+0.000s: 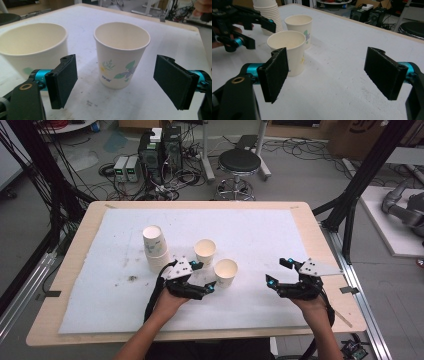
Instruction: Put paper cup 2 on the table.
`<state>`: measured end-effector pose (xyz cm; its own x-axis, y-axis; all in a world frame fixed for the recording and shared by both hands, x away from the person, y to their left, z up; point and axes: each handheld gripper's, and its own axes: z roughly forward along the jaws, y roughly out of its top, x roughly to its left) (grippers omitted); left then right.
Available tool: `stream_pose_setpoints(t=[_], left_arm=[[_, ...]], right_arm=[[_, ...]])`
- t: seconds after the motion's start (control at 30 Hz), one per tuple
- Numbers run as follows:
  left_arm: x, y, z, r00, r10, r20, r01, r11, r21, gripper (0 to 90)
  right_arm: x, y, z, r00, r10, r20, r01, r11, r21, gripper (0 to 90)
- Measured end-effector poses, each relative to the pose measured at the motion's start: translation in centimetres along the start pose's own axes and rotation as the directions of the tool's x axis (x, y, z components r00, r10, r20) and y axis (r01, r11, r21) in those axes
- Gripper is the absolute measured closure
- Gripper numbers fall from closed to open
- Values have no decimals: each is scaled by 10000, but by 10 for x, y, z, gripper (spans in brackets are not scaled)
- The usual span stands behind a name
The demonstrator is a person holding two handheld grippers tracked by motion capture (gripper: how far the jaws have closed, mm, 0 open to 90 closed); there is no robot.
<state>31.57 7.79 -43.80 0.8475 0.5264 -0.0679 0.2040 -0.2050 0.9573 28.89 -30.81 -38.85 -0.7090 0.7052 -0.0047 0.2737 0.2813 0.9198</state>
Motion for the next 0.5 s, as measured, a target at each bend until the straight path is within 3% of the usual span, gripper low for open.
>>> stream_pose_setpoints(t=[0.27,0.5], left_arm=[[11,0,-45,9990,-368,-253,348,9966,-747,161],[19,-3,-86,9944,-453,-957,311,9889,-1451,160]], right_arm=[[3,-5,3,9997,-218,142,213,9992,328,202],[4,-5,-2,9996,-26,286,21,9998,174,202]])
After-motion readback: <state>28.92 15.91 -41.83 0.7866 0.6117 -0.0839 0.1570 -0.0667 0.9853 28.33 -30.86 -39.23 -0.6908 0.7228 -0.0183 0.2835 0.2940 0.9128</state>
